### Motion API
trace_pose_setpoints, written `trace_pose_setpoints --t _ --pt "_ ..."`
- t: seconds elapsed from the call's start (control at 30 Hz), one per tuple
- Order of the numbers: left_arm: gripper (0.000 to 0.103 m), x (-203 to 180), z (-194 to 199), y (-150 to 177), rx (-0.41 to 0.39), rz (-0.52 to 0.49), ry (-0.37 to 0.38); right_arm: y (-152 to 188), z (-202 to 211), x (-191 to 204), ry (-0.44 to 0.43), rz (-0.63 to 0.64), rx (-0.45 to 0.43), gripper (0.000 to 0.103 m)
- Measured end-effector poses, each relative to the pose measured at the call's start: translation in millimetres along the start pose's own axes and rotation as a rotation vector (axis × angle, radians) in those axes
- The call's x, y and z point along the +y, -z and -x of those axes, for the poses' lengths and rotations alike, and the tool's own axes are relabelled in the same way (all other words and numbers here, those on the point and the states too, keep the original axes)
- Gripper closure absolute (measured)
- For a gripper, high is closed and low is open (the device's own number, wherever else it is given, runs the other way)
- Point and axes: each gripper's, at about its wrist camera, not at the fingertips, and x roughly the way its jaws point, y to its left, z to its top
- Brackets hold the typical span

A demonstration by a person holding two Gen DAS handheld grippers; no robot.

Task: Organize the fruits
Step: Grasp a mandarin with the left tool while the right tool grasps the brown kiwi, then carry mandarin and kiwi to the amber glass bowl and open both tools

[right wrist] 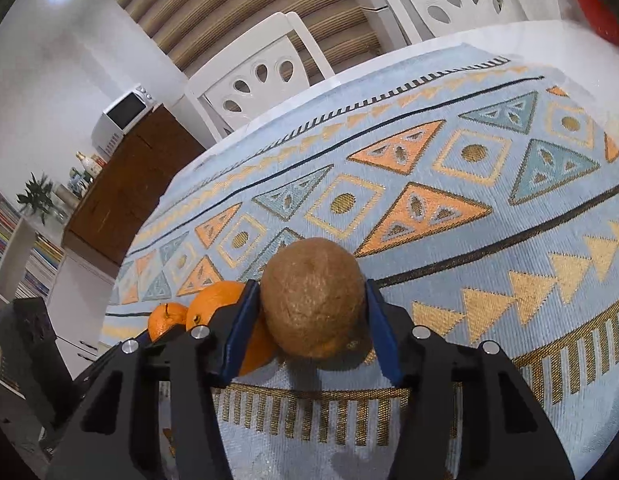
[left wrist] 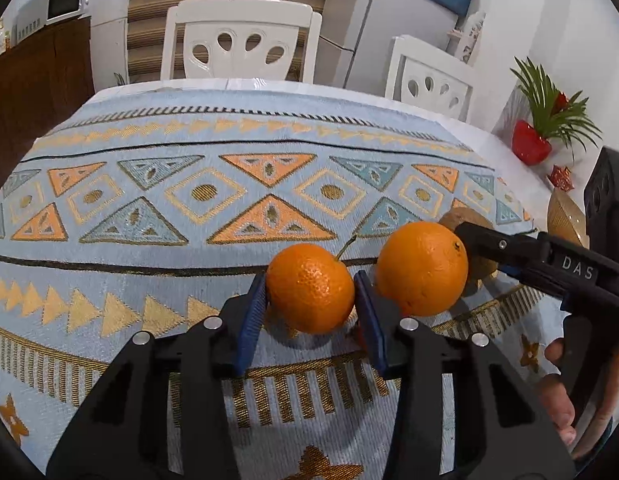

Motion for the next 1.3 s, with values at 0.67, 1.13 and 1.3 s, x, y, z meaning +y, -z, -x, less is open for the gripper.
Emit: trace_pose_setpoints --t 0.67,1.13,1.3 --pt "0.06 -36 42 -10 -0.101 -0.073 0.069 -20 135 -42 0.194 -0.024 -0.192 0.052" --pt "0.06 -240 56 -50 -0.131 -0.304 0.343 -35 257 -152 0.352 -0.185 -0.351 0.052" --pt "0.06 -299 31 -45 -0.083 -0.36 0.407 -46 264 -189 0.41 -0.258 -0.342 0.052"
